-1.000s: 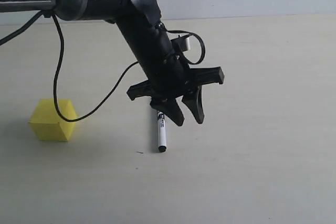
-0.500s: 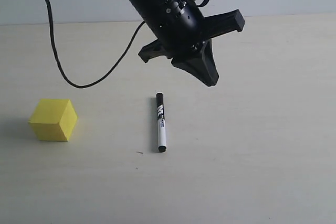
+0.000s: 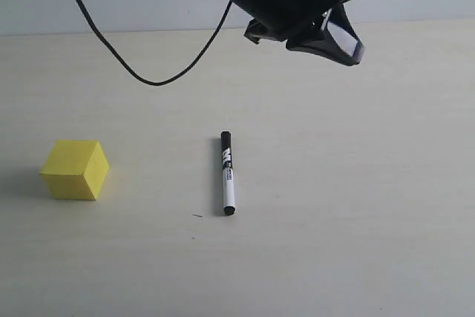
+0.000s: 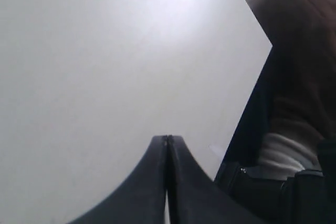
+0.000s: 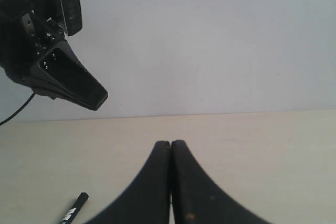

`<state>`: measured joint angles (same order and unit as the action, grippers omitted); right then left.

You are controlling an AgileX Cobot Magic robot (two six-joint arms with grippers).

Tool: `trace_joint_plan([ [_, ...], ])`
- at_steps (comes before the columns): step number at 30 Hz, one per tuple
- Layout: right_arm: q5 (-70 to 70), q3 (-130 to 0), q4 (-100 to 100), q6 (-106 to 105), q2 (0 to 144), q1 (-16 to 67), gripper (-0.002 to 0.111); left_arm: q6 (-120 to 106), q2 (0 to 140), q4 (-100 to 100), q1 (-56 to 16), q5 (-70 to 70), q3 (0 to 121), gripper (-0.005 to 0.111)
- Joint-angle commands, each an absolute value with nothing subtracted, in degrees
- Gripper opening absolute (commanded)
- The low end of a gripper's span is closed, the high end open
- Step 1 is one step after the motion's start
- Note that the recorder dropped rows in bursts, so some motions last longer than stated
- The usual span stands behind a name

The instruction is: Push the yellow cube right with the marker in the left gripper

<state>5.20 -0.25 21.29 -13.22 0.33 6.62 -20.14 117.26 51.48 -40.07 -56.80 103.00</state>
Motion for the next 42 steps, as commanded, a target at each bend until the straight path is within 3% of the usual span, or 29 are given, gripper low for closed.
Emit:
trace_joint_plan([
  [1, 5.0, 0.0, 21.0, -13.4, 0.0, 6.7, 0.000, -24.2, 118.5, 49.8, -40.1, -57.9, 103.3, 0.000],
  [5, 5.0, 0.0, 21.0, -13.4, 0.0, 6.7, 0.000, -22.3, 118.5, 42.7, -40.0, -54.5, 103.3, 0.000],
  [12, 5.0, 0.0, 21.0, -13.4, 0.0, 6.7, 0.000, 13.6, 118.4, 9.0, -42.3, -55.3, 103.3, 0.000],
  [16, 5.0, 0.0, 21.0, -13.4, 0.0, 6.7, 0.000, 17.4, 119.0, 0.7, -45.2, -59.3, 103.3, 0.004],
  [20, 5.0, 0.0, 21.0, -13.4, 0.0, 6.7, 0.000, 21.2, 119.7, 0.7, -45.8, -63.9, 103.3, 0.023],
  [24, 5.0, 0.0, 21.0, -13.4, 0.0, 6.7, 0.000, 26.3, 121.5, 1.0, -45.8, -69.3, 103.3, 0.052],
  [25, 5.0, 0.0, 21.0, -13.4, 0.0, 6.7, 0.000, 27.6, 121.9, 1.0, -45.8, -70.0, 103.3, 0.054],
  [31, 5.0, 0.0, 21.0, -13.4, 0.0, 6.7, 0.000, 30.1, 126.6, 2.7, -45.8, -70.0, 103.3, 0.047],
  [42, 5.0, 0.0, 21.0, -13.4, 0.0, 6.7, 0.000, 34.7, 131.7, 4.1, -45.8, -69.1, 103.3, 0.047],
])
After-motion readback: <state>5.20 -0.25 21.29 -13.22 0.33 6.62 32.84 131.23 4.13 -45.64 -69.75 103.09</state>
